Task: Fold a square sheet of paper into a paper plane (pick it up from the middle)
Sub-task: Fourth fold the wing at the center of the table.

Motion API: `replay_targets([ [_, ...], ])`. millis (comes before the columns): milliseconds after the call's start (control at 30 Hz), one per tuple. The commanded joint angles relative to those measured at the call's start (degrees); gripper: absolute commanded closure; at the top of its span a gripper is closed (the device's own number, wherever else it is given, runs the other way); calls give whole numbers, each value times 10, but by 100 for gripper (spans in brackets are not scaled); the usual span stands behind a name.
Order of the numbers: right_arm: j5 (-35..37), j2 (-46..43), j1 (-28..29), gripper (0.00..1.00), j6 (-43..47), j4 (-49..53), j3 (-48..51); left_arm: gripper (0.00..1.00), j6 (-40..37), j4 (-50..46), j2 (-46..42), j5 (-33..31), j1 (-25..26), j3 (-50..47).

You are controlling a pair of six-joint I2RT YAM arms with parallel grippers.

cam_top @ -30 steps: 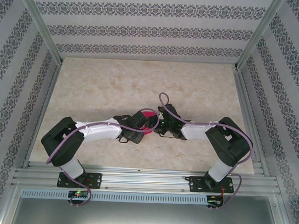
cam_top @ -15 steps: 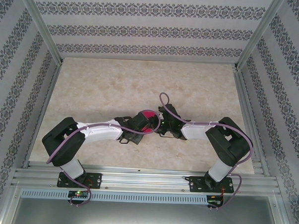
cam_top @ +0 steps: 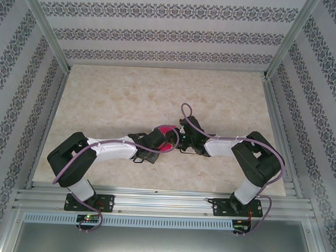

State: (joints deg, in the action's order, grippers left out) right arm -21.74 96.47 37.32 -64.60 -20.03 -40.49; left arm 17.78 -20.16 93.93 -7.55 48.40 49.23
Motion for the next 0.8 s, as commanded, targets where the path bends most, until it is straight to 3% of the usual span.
replay_targets([
  [0,5,-14,-2,78,-4,-15,5,63,3,18,-16,-2,11,-13],
  [767,1,-5,-3,77,-3,-14,1,68,0,23,-27,0,11,-16],
])
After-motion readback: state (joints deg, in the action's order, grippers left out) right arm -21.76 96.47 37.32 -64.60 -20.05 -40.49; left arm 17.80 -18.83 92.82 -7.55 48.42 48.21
